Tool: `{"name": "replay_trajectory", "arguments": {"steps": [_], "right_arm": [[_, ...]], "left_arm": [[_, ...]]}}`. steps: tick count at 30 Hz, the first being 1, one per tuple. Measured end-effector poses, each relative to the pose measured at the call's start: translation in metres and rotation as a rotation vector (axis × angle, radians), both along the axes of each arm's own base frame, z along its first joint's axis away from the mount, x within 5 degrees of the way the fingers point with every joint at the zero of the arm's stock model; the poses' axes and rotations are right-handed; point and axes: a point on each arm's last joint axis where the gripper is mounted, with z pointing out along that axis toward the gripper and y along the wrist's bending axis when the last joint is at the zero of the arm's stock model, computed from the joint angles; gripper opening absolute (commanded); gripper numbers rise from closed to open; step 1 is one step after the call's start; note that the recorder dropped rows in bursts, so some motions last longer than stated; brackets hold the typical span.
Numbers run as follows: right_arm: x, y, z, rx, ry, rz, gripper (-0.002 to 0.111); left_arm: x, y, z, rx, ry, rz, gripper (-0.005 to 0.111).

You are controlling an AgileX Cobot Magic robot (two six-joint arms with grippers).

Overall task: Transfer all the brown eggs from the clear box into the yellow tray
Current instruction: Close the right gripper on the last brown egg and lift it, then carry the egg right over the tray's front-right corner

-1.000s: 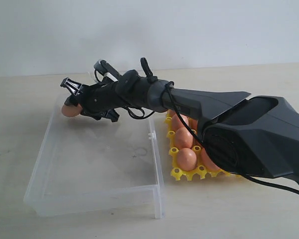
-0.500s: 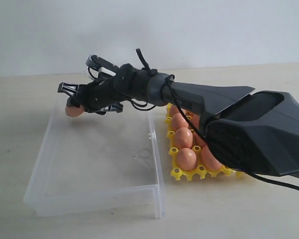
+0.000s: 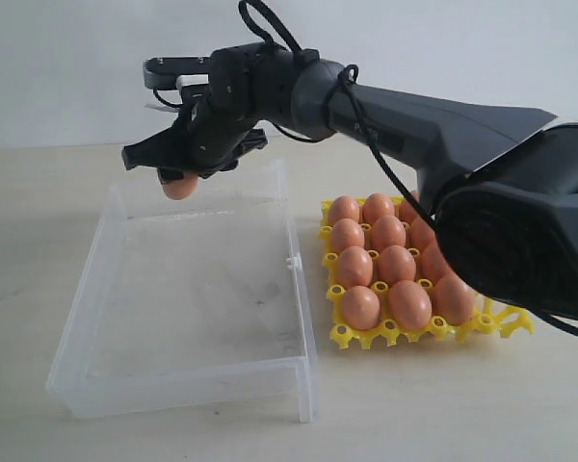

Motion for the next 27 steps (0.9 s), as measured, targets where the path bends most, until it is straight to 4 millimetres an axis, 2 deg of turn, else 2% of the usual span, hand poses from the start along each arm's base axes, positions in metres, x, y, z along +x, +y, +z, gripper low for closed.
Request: {"name": "replay_trajectory", "arguments": {"steps": [4,12,16,21,24,27], "right_arm": [[-0.01,0.001,0.013,-0.073,-0.012,0.032,0.0],[-0.038,0.02,0.048,-0.149,-0.128,0.13,0.0],[-0.053,0.023,0.051,-0.207,-0.17,0.17,0.0],[-0.068,0.011,0.043,-0.195,-0.18,0.173,0.0],[-0.087,-0.005,0.052,-0.136,-0.233,0.187,0.0],[-0.11,-0.031,0.059,-0.144,-0.278,0.203,0.0]], "left_arm": [[0.0,0.0,0.0,0.0,0.0,0.0,0.0],[0.0,0.0,0.0,0.0,0.0,0.0,0.0],[0.0,0.0,0.0,0.0,0.0,0.0,0.0],[0.0,0.0,0.0,0.0,0.0,0.0,0.0],[0.0,0.0,0.0,0.0,0.0,0.0,0.0],[0.0,0.0,0.0,0.0,0.0,0.0,0.0]]}}
